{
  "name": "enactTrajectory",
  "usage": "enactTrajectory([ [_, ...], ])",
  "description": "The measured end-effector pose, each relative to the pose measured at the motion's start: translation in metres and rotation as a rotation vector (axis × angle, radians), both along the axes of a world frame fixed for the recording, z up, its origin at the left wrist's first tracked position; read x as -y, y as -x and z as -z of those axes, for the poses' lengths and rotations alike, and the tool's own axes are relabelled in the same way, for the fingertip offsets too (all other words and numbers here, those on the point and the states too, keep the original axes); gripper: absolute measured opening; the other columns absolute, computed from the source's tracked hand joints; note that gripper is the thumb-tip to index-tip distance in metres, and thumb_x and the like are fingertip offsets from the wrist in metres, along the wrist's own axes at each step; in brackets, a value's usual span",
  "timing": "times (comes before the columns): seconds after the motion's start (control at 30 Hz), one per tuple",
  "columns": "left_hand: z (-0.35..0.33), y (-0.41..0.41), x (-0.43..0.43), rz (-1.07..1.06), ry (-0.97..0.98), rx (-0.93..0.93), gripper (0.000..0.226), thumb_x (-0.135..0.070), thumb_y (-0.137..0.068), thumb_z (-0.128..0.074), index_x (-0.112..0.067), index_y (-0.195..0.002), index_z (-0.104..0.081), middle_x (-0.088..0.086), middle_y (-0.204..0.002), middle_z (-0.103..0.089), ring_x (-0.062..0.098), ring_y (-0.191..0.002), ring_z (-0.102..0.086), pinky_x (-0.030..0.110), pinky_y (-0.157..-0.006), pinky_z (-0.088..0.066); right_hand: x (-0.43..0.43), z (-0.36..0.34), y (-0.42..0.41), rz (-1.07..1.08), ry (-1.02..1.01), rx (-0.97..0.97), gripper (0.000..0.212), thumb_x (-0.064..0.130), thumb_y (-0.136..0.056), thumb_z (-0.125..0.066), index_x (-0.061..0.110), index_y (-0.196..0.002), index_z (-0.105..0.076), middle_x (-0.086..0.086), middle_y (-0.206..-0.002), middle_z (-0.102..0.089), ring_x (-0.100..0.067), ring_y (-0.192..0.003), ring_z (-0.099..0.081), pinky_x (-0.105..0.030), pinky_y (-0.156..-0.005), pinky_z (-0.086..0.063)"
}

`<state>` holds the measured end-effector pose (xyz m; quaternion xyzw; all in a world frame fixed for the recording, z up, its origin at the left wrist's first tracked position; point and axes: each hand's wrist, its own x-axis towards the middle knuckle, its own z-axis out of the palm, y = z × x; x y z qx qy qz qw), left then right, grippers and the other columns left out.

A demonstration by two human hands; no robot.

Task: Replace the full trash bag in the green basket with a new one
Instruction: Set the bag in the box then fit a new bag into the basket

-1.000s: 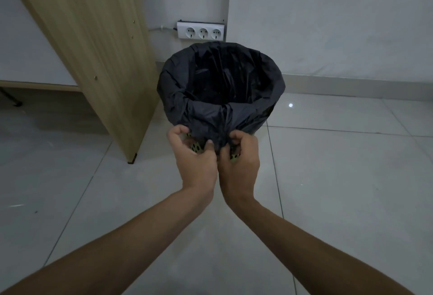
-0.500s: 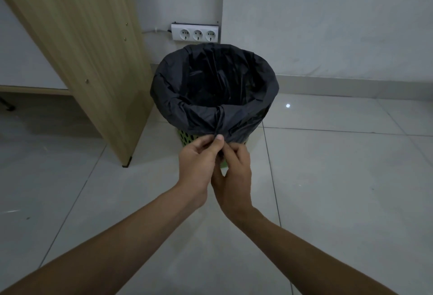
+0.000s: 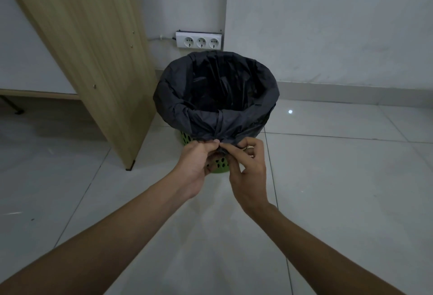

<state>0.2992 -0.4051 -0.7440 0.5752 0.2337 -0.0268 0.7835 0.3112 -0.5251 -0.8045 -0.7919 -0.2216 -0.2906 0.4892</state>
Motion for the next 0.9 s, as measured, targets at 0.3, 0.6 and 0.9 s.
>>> enactTrajectory([
  [0.3, 0.002, 0.002, 0.007, -0.206, 0.044, 0.072, 0.034, -0.043, -0.099, -0.051, -0.019, -0.122, -0.058, 0.005, -0.112, -0.072, 0.023, -0.101, -0.069, 0.046, -0.092, -0.055, -0.004, 0.001, 0.007, -0.085, 0.061, -0.007, 0.023, -0.008, -0.084, -0.059, 0.000, -0.105, -0.067, -0.009, -0.116, -0.058, -0.019, -0.109, -0.056, -0.037, -0.093, -0.052],
  [0.6, 0.013, -0.009, 0.008, -0.428, -0.027, 0.051, 0.009, -0.009, -0.096, -0.059, -0.017, -0.093, -0.058, 0.007, -0.100, -0.068, 0.026, -0.097, -0.067, 0.044, -0.095, -0.055, -0.029, -0.039, -0.011, 0.061, -1.008, -0.951, 0.020, 0.016, -0.091, -0.072, 0.018, -0.100, -0.054, -0.013, -0.108, -0.069, -0.025, -0.098, -0.069, -0.043, -0.095, -0.057],
  [0.9, 0.001, -0.007, 0.019, -0.427, -0.111, 0.177, 0.025, -0.032, -0.099, -0.055, -0.008, -0.105, -0.059, -0.001, -0.086, -0.061, 0.011, -0.074, -0.058, 0.023, -0.064, -0.048, -0.040, -0.044, -0.006, 0.083, -0.818, -0.750, 0.015, 0.017, -0.099, -0.059, 0.008, -0.101, -0.071, -0.004, -0.089, -0.072, -0.009, -0.080, -0.066, -0.020, -0.071, -0.056],
])
